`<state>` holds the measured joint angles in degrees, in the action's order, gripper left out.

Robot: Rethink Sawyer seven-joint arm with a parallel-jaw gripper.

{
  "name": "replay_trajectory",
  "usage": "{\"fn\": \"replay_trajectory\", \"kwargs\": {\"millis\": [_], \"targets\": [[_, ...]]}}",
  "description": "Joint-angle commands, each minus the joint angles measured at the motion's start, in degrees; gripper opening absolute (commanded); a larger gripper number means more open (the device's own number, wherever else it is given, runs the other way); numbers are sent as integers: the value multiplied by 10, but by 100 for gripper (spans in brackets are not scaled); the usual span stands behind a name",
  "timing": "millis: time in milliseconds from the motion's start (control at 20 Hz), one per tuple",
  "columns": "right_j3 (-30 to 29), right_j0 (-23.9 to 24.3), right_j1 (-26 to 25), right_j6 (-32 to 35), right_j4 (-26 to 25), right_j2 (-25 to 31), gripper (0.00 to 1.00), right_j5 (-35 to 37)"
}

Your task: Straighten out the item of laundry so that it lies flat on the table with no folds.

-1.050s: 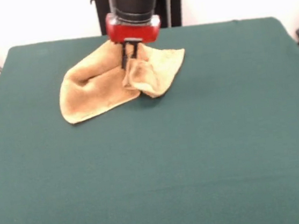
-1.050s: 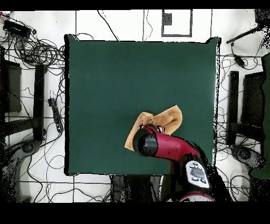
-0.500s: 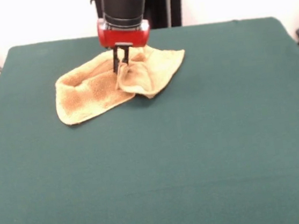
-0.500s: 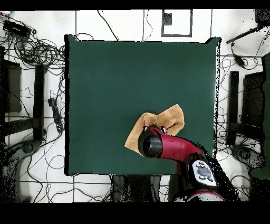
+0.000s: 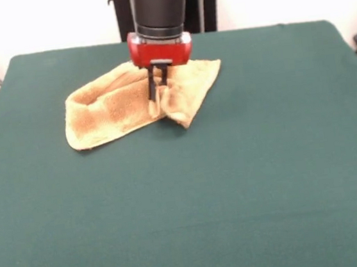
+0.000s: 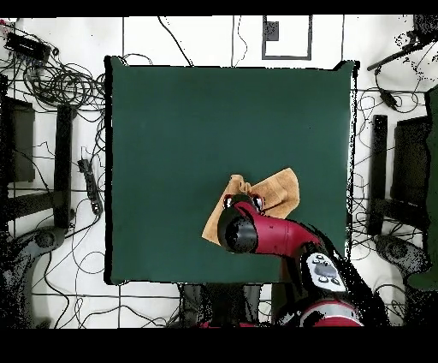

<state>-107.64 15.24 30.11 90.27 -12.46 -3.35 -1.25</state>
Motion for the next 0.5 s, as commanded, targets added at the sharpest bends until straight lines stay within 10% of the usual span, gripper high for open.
{"fn": "replay_trajectory", "kwargs": {"millis": [50,500], "targets": [[25,-53,-56,119,22,49,0,-67],[72,-83,-95,116,42,8,0,-154]]}}
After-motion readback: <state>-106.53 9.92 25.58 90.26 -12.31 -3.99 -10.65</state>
